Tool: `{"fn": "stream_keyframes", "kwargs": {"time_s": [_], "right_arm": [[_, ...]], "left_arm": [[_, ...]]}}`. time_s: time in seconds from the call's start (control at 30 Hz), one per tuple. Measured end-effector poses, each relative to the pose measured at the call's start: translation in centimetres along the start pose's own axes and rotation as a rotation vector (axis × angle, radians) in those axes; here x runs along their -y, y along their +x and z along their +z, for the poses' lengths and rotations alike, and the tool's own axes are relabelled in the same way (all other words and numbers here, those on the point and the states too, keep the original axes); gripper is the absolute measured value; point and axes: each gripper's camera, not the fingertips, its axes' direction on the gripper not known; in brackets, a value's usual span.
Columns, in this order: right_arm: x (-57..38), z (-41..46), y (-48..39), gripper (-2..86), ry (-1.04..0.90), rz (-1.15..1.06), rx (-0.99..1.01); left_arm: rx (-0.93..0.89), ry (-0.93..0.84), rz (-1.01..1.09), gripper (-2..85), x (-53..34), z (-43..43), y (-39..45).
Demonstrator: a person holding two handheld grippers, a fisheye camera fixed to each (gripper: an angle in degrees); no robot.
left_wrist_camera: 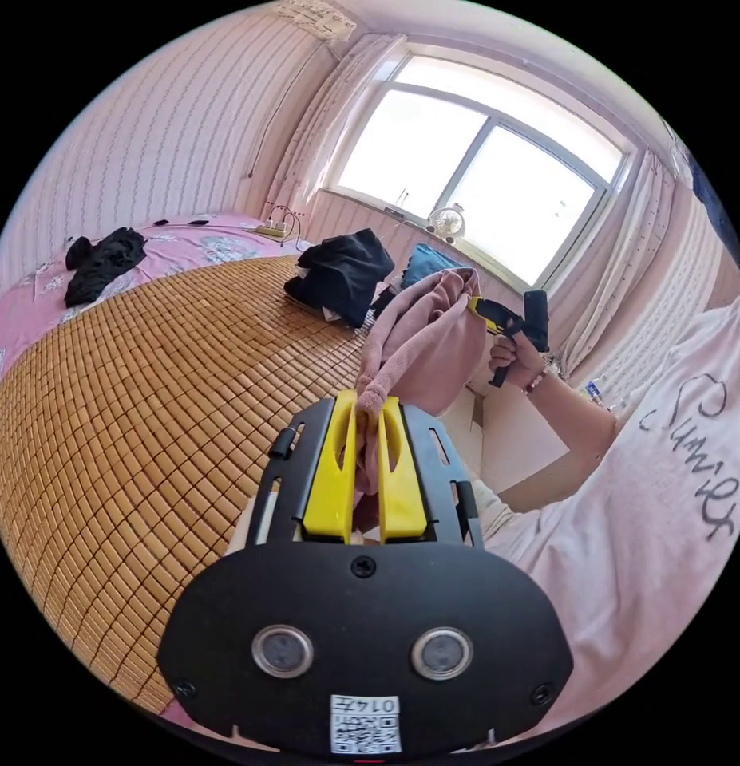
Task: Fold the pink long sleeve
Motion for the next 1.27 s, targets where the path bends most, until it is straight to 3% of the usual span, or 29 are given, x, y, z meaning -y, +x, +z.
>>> {"fn": "stream_keyframes", "kwargs": {"time_s": [0.2,0.33,0.4,0.5,0.6,0.77,0.93,1.07,1.27], "right_arm": [[14.4,-4.0,5.4,8.1,-0.05,-0.131,-0.145],[28.7,-3.3,15.8,11.9,-0.076,0.12,-0.193],[31.0,-3.3,18.9,12.8,-0.028,0.23,-0.346],[29.0,-3.4,20.2,14.0,0.077,0.243,-0.445],[22.8,-3.4,19.8,15.3,0.046,0.147,-0.452],[10.5,-5.0,18.5,15.7,0.018,0.131,-0.677],[2.9,-8.5,19.6,16.0,0.098,0.311,-0.802],[1.1,-10.8,21.8,17.1,0.154,0.417,-0.875],[0.1,-12.2,26.4,18.0,0.194,0.524,-0.903]], "left_arm": [[-0.145,0.103,0.069,4.2,12.3,8.0,0.2],[-0.159,0.105,-0.024,5.3,24.6,16.6,-2.1],[-0.091,0.06,-0.127,5.6,28.8,20.2,-4.0],[0.061,0.076,-0.19,5.0,30.6,22.6,-5.6],[0.027,0.033,-0.186,4.5,28.1,23.7,-6.1],[-0.025,-0.088,-0.101,4.3,20.8,25.6,-4.6],[-0.109,-0.136,-0.04,6.6,17.6,28.3,-1.0],[-0.301,-0.234,0.054,8.0,17.7,31.3,2.8],[-0.252,-0.232,0.18,11.7,21.3,35.2,8.0]]}}
